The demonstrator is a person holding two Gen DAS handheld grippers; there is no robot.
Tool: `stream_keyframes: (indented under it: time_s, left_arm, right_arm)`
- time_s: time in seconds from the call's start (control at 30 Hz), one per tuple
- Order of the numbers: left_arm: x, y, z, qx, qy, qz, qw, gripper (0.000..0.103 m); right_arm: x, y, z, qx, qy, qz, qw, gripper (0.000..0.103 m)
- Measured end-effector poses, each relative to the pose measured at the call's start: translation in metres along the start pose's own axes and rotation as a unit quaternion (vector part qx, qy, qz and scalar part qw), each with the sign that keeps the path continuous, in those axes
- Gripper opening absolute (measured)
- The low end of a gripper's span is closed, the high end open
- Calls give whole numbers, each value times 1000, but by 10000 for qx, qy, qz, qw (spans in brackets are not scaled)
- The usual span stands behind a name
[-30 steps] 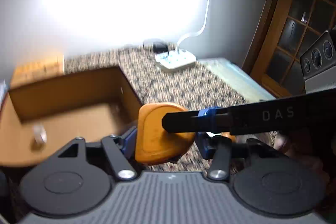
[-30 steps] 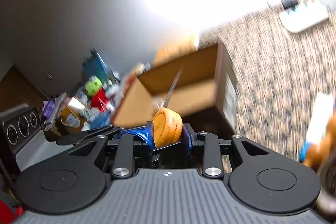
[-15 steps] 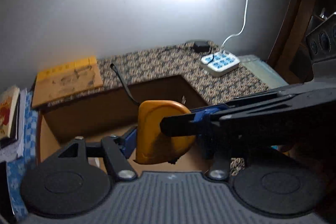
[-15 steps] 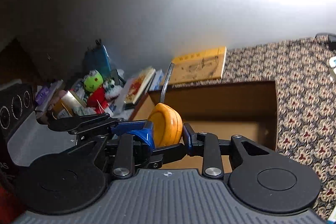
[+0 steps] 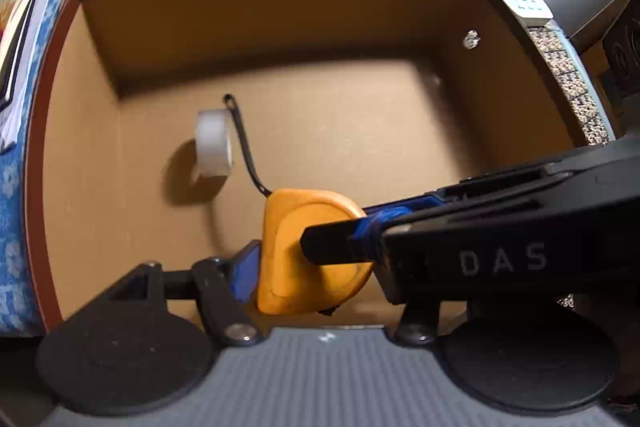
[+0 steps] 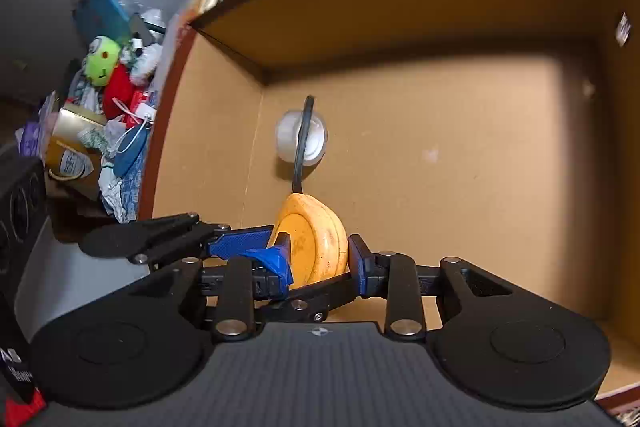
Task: Organize rigid objects
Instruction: 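Carry the tape measure with the right gripper into the box, then open the right gripper to release the tape measure on the box floor, then withdraw the right gripper from the box toward the pine cone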
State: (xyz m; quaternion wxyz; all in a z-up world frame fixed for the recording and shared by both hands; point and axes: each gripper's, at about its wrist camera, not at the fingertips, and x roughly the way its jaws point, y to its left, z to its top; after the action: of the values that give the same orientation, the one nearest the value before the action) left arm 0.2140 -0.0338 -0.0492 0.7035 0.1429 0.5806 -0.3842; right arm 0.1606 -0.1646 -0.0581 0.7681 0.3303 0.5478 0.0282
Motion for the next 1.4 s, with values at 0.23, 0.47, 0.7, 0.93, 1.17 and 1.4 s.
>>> stream_keyframes:
  time_s: [0.23,0.47,0.7,0.93,1.17,1.4]
  left_arm:
    - [-7,9,6,-3,-36,361,9993,63]
    - [-20,21,6,-78,-410,616,9972,67]
    - [-24,9,5,35,-754,1041,9917,71]
    - [-41,3,-1,-122,-1152,1338,9842,70]
    - [-58,-10,-12,-272,-1527,1610,9747,73]
    - [-71,-25,-21,-375,-1744,1950,9645,84]
  right_arm:
    - [17,3,13,515,179,170,9984,15]
    - [16,3,16,523,-115,916,9944,15]
    - [1,0,11,325,-516,1089,9922,15]
    - [-17,-3,0,32,-998,759,9921,15]
    - [-34,-3,-14,-166,-1541,444,9869,15]
    - [-51,0,-31,-393,-2026,188,9783,15]
